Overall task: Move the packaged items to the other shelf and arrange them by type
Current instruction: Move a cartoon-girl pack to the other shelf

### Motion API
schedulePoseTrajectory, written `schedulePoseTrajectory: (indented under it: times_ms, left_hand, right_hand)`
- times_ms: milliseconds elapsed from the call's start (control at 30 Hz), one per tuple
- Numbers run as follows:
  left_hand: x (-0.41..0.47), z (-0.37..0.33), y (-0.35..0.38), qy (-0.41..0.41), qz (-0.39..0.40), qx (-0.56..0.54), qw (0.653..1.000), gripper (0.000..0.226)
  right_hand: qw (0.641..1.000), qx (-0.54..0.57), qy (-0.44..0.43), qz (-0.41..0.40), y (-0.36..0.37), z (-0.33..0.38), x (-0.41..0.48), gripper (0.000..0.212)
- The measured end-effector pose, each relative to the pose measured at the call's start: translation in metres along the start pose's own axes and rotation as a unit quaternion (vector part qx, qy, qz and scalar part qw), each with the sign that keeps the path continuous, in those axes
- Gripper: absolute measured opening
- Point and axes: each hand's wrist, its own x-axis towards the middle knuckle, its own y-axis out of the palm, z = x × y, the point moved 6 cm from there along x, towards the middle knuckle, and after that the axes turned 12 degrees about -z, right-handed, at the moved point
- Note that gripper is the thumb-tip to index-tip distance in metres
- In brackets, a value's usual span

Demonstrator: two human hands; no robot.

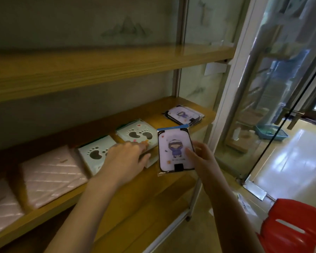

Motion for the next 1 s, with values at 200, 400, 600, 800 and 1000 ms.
schedulePoseTrajectory:
  times_ms: [200,400,600,800,1000]
  left_hand:
    - [0.047,-0.027,0.033,-0.073,-0.007,0.038,0.997,0.031]
    - [0.071,-0.033,0.047,-0.140,-0.041,0.067,0.987,0.030]
    - [0.083,-0.014,0.055,-0.192,-0.050,0.099,0.975,0.031]
    - [0.103,0.015,0.061,-0.218,-0.058,0.125,0.966,0.032]
    - [0.119,0.031,0.075,-0.237,-0.039,0.134,0.962,0.035]
  right_hand:
    - [0.994,-0.093,-0.031,0.054,-0.026,0.004,0.092,0.027]
    - [0.986,-0.121,-0.014,0.115,-0.018,0.000,0.156,0.036]
    - [0.970,-0.178,-0.058,0.151,0.018,0.008,0.191,0.034]
    - [0.940,-0.266,-0.132,0.169,0.057,0.014,0.216,0.034]
    - [0.894,-0.354,-0.152,0.228,0.077,0.011,0.221,0.042]
